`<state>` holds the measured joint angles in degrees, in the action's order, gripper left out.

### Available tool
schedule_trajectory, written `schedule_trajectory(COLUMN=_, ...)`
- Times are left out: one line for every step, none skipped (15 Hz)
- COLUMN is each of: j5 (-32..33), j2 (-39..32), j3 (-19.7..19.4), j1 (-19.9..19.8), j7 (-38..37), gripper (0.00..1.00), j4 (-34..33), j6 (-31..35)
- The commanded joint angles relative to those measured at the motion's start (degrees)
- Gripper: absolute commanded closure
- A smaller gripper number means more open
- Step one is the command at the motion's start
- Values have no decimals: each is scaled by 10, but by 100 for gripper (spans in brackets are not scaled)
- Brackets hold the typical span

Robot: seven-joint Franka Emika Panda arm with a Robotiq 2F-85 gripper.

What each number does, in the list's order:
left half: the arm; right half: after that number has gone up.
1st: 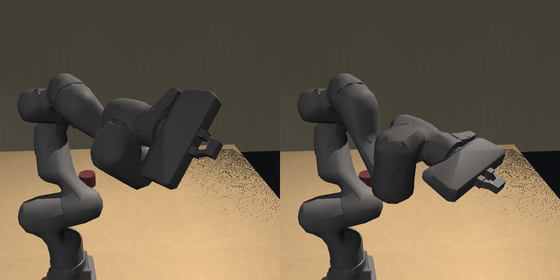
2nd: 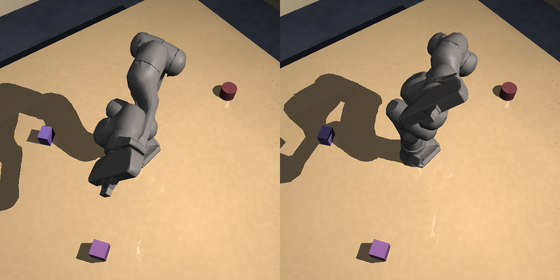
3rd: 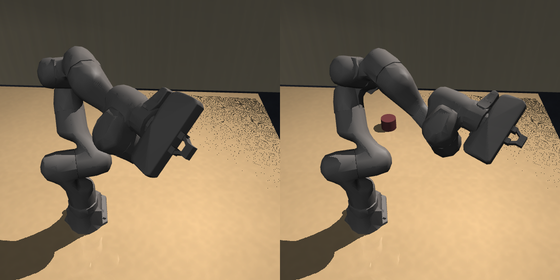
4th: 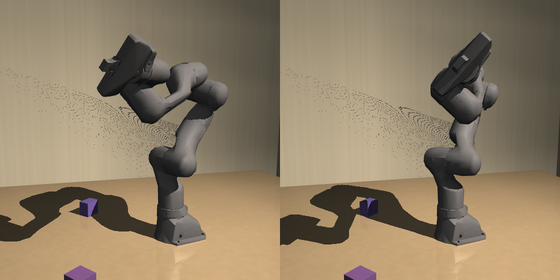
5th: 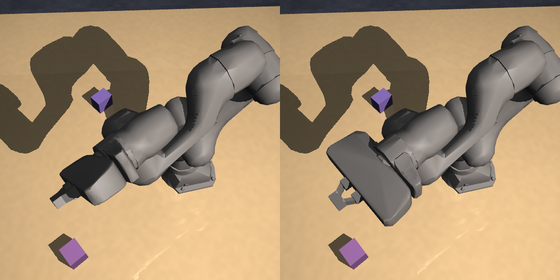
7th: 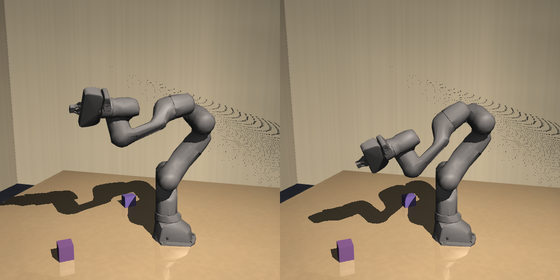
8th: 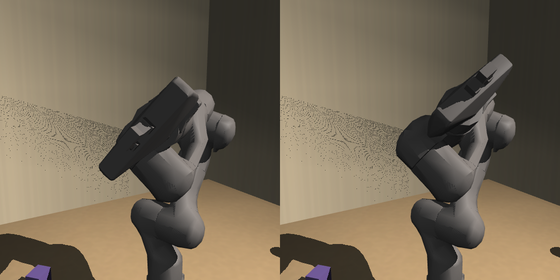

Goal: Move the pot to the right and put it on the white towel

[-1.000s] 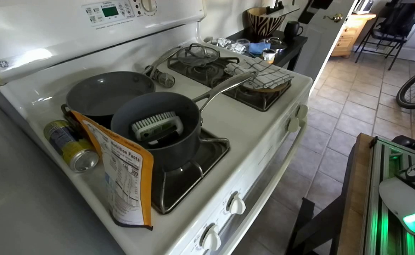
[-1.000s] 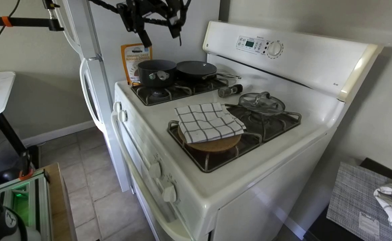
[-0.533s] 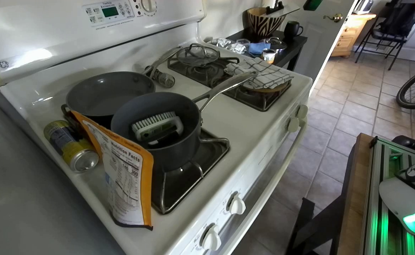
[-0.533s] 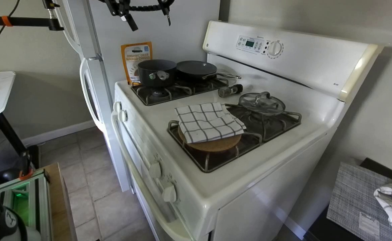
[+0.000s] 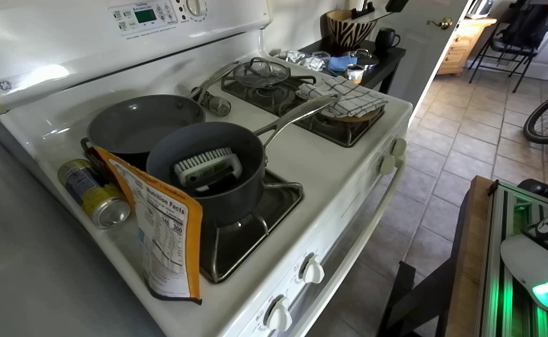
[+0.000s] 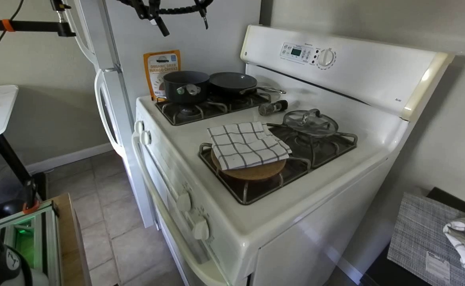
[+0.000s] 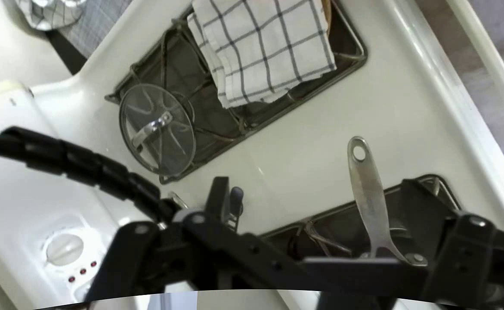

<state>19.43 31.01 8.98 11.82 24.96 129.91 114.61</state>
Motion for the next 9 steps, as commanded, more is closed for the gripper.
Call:
schedule_trajectory(j5=21, j2=-49, j3=-5, j1=28, j7=76, gripper=0, j4=-38, j6=32)
schedule_trajectory(j5=17, j2=-59, j3=-7, j1=36, j7=101, gripper=0, j4=-44, j6=43)
schedule_trajectory(j5=13, j2=-69, j3=-9, j1=42, j7=129, gripper=0, j4=-51, j6=52)
schedule_trajectory(j5=5, j2=-81, j3=-11, j1=48, j7=157, gripper=0, j4=-56, j6=64)
schedule_trajectory(j5=-3, j2=-88, j3=-14, j1=52, j7=188, gripper=0, j4=-58, j6=77)
schedule_trajectory(j5=-14, j2=-95, j3=-20, j1=58, j7=219, gripper=0, j4=-55, j6=94)
schedule_trajectory(j5=-32, j2=-106, j3=-26, j1=63, j7=250, gripper=0, j4=-55, j6=115)
schedule_trajectory(j5=-47, j2=-111, j3=-30, j1=67, j7=280, gripper=0, j4=-50, j6=134)
schedule_trajectory(j5=-31, j2=-113, j3=-17, j1=50, j7=247, gripper=0, j4=-48, j6=146)
